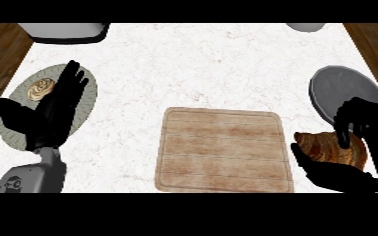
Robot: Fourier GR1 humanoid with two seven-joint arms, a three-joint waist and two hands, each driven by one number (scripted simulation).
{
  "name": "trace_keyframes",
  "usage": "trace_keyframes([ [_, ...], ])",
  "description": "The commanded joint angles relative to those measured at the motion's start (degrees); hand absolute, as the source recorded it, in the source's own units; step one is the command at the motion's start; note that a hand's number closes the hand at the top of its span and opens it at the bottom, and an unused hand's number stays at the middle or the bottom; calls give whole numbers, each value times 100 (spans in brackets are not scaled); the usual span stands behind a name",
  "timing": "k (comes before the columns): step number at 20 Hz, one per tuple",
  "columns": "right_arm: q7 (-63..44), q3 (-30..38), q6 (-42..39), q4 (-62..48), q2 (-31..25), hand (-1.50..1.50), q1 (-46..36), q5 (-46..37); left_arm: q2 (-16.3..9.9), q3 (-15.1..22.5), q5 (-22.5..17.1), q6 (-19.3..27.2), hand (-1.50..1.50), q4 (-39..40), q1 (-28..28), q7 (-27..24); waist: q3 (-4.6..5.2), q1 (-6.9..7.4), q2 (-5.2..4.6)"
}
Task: Pick the croissant from the cutting board and place it in the pan
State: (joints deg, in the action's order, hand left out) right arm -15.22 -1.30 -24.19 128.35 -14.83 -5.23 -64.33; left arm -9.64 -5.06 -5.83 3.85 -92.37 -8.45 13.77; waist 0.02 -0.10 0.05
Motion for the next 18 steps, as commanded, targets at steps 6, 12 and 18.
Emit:
trace_keyframes([
  [6,1039,2200,565,-1827,-702,150,-778,1229,-137,-202,-224,-191,0,-192,-29,162,-4,20,-9],
  [12,2061,2958,1264,-3963,-1378,150,-1448,1624,130,20,-16,-41,0,30,-57,31,-4,54,-21],
  [18,3215,2689,2337,-6184,-1466,150,-2029,1405,-47,-119,-125,-260,0,240,-285,29,-6,110,-36],
])
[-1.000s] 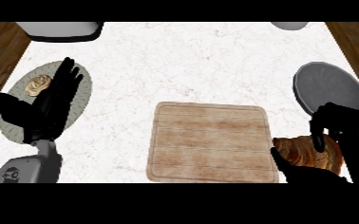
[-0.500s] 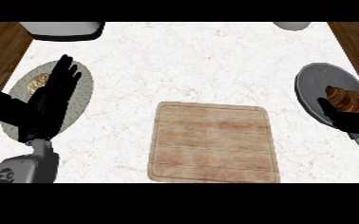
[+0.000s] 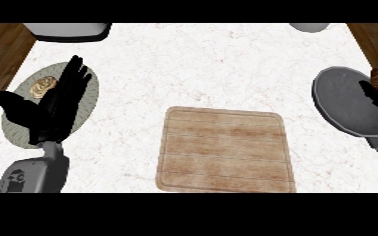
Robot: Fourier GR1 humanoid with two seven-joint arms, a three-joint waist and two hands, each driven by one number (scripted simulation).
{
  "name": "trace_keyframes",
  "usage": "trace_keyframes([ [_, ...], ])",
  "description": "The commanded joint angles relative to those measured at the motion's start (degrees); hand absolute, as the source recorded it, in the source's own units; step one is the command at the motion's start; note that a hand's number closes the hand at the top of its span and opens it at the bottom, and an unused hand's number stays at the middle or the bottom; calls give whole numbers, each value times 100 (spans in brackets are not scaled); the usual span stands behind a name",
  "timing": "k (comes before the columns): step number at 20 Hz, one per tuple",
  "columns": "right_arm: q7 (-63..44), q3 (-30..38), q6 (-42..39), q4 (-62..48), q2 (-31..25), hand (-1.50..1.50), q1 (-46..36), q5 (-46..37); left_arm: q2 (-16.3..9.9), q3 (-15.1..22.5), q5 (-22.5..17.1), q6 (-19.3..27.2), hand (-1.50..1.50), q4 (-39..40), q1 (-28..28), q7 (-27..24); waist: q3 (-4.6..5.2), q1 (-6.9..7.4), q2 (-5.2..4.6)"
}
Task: Pick the croissant from the cutting board and place it in the pan
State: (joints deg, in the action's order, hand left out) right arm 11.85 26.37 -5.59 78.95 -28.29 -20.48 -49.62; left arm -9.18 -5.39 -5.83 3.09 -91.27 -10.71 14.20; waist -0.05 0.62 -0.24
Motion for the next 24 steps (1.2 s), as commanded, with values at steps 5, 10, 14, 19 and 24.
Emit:
trace_keyframes([
  [5,1829,-16,1185,-2869,-196,150,-573,4,-69,-91,-79,-127,0,-22,55,-34,-4,58,-11],
  [10,1771,-221,2142,-4406,-83,150,-1240,-556,2,9,-3,-50,0,-28,-153,122,-6,100,-32],
  [14,1240,255,1791,-5276,-353,-150,-1395,-287,164,115,98,61,0,13,-108,-1,-16,160,-71],
  [19,1856,225,1463,-6204,-674,-150,-1638,-259,-60,-109,-35,-118,0,203,-202,3,-13,119,-57],
  [24,2566,783,1333,-6424,-752,-150,-1847,372,-36,-80,-62,-159,0,112,-109,0,-25,160,-80],
])
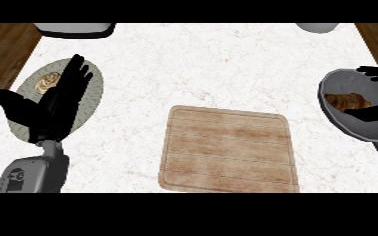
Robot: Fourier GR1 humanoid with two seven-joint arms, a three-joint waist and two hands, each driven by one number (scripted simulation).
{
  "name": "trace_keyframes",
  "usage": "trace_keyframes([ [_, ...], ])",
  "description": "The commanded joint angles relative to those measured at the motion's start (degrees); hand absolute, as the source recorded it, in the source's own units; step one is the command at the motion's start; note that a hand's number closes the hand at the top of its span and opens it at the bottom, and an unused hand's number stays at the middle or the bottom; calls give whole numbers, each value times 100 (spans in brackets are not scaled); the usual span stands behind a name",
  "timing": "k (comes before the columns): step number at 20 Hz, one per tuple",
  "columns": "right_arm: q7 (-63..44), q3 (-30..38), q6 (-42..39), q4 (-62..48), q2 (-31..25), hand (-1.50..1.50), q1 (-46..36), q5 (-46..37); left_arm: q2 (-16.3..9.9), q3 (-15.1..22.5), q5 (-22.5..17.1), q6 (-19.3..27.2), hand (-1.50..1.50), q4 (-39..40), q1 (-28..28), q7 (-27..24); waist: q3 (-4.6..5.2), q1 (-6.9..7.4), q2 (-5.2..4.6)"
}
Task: Pick the croissant from the cutting board and place it in the pan
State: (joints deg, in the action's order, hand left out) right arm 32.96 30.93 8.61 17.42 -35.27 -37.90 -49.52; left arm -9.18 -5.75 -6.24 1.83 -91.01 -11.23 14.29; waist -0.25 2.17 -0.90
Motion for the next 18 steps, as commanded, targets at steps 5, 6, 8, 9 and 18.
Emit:
trace_keyframes([
  [5,1016,1121,-1202,-448,-541,-150,96,1290,-75,-107,-71,-76,0,-109,223,-48,1,-90,44],
  [6,965,1205,-1198,-539,-512,-150,55,1372,137,136,130,165,0,-180,66,135,-5,-74,26],
  [8,968,1528,-1919,-680,-1001,-150,106,1706,188,200,145,198,0,-424,250,185,-13,-64,40],
  [9,1063,1618,-2205,-767,-1090,-150,203,1815,36,1,115,134,0,28,-31,57,-9,-151,5],
  [18,1803,1956,-4647,-1004,-2120,-150,1109,2339,0,-132,-39,24,0,-28,199,-48,-15,-201,36],
])
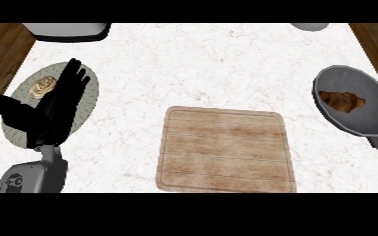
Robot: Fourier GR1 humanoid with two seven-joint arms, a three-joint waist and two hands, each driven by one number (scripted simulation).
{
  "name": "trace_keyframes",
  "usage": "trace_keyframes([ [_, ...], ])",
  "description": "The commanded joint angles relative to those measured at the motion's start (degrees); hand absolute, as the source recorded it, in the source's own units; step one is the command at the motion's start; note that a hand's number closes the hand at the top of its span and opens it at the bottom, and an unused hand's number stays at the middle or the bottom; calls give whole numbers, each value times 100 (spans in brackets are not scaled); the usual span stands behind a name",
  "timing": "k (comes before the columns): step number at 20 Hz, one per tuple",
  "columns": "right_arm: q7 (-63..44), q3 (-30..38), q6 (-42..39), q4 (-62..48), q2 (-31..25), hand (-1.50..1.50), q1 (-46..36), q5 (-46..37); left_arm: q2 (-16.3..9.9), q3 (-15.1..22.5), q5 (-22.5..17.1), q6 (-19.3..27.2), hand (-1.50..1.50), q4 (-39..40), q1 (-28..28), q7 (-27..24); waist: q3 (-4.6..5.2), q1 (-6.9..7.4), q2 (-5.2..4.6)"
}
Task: Pick the croissant from the cutting board and place it in the pan
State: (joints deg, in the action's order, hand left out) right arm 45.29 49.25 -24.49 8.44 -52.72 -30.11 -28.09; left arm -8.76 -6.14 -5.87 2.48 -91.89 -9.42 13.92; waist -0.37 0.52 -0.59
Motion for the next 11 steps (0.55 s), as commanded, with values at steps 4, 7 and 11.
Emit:
trace_keyframes([
  [4,850,65,-1532,88,-473,-150,719,251,-2,-39,-67,-46,0,-49,31,-30,-2,-45,25],
  [7,984,100,-1433,147,-423,-150,976,355,-63,-81,-20,-34,0,-51,77,-46,-11,-31,21],
  [11,1106,-10,-1247,290,-271,-150,1179,371,137,162,175,75,0,-102,192,-141,-13,-13,21],
])
